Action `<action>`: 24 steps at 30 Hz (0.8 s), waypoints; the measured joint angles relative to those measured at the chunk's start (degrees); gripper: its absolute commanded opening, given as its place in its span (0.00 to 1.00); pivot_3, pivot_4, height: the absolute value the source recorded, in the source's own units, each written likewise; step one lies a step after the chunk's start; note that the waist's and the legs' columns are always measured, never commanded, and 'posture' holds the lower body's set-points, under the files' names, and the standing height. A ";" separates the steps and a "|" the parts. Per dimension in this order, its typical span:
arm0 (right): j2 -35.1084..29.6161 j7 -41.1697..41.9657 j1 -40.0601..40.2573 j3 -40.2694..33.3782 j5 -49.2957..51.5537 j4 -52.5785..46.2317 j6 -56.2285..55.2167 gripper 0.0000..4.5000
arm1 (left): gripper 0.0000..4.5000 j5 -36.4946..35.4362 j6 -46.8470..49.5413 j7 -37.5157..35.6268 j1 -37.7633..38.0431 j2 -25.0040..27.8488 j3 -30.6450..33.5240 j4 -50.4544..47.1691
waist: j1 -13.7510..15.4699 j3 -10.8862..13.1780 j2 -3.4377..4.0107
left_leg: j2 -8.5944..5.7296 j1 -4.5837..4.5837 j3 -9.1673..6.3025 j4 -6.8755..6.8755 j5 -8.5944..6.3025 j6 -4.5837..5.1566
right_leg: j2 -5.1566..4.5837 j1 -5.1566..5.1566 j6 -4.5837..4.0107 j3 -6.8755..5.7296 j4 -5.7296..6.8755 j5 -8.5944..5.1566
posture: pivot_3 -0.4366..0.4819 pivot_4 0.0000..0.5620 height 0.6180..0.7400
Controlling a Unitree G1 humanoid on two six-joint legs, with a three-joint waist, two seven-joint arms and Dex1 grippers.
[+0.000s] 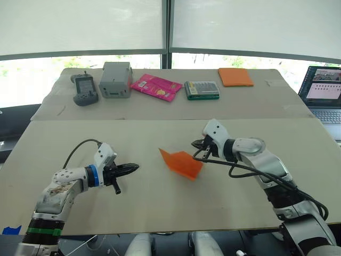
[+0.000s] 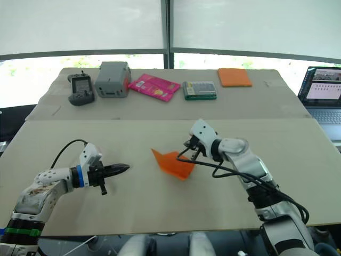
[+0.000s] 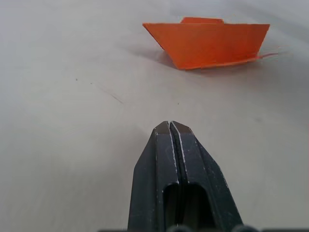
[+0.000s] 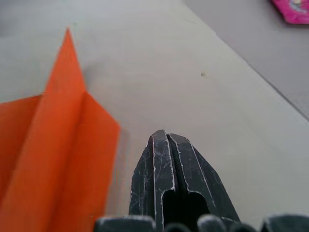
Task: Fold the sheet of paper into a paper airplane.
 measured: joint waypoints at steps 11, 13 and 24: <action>-1.56 7.12 1.64 -5.10 11.24 -14.35 12.49 0.20 | 0.00 0.49 -0.83 -0.26 -1.50 -0.10 -0.95 1.60 | 0.06 0.01 0.01 | 0.02 0.03 -0.06 0.02 0.00 0.00 | -0.01 0.01 -0.01 0.00 0.11 0.00 | 0.48 0.27 1.00; -1.67 5.74 2.67 -2.19 9.69 -16.35 14.73 0.35 | 0.00 0.81 -1.12 -0.36 -1.97 -0.10 -1.37 2.12 | 0.06 0.01 0.01 | 0.01 0.03 -0.04 0.03 0.00 0.00 | -0.02 0.01 -0.01 0.02 0.12 -0.01 | 0.48 0.27 1.00; 1.05 -0.01 0.92 4.32 5.82 -18.94 25.25 0.35 | 0.00 1.76 -2.01 -1.01 -2.65 -0.13 -2.11 2.87 | 0.04 0.01 0.01 | -0.01 -0.03 -0.01 0.04 0.01 -0.01 | -0.01 -0.10 -0.01 0.02 0.15 -0.01 | 0.48 0.27 1.00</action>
